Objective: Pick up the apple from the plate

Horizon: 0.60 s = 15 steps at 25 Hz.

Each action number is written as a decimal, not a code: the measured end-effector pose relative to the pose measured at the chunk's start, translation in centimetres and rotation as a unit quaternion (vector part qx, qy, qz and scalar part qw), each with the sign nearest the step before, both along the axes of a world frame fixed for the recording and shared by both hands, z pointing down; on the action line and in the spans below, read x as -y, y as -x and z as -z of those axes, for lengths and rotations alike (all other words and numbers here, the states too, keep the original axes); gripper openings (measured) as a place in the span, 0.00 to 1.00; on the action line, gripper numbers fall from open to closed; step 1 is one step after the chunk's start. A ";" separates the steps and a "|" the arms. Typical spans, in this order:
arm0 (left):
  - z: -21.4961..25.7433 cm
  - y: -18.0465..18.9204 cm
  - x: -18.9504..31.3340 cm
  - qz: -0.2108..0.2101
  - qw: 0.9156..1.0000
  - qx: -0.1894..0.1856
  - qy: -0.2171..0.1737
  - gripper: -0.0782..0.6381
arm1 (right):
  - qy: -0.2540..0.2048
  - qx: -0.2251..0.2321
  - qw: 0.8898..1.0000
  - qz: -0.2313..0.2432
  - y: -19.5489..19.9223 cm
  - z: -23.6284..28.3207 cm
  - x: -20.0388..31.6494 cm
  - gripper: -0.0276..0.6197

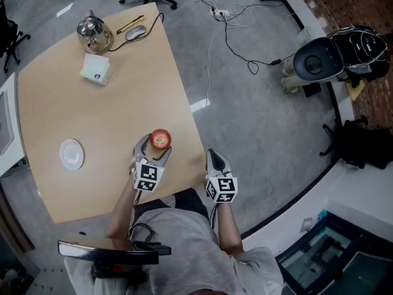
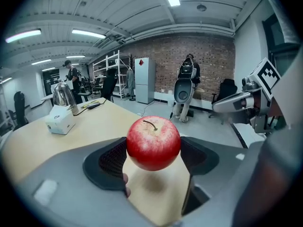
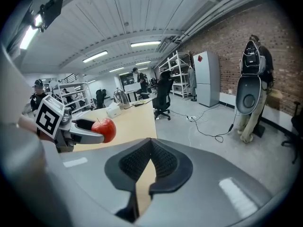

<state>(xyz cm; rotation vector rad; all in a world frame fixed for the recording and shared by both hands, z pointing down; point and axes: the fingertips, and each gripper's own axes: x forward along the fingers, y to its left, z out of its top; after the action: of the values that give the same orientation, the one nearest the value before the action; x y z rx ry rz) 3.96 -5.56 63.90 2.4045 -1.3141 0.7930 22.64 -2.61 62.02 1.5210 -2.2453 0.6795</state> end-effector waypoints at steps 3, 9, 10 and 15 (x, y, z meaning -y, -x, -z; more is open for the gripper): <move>-0.9 -0.6 0.6 -0.005 1.000 0.002 0.003 0.64 | 0.005 -0.001 1.000 -0.004 -0.7 -0.5 0.2 0.05; -2.7 -1.6 1.8 -0.012 1.000 0.000 0.015 0.64 | 0.015 -0.006 1.000 -0.009 -1.9 -1.2 0.8 0.05; -3.0 -1.8 1.9 -0.014 1.000 0.000 0.017 0.64 | 0.017 -0.007 1.000 -0.010 -2.1 -1.3 0.9 0.05; -4.1 -2.8 2.2 -0.018 1.000 0.001 0.025 0.64 | 0.019 -0.010 1.000 -0.012 -3.3 -1.3 1.0 0.05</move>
<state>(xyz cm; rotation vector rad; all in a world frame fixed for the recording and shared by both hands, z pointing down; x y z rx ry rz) 6.78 -7.76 67.98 2.3951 -1.2403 0.8277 25.93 -3.66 63.34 1.5327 -2.1891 0.7075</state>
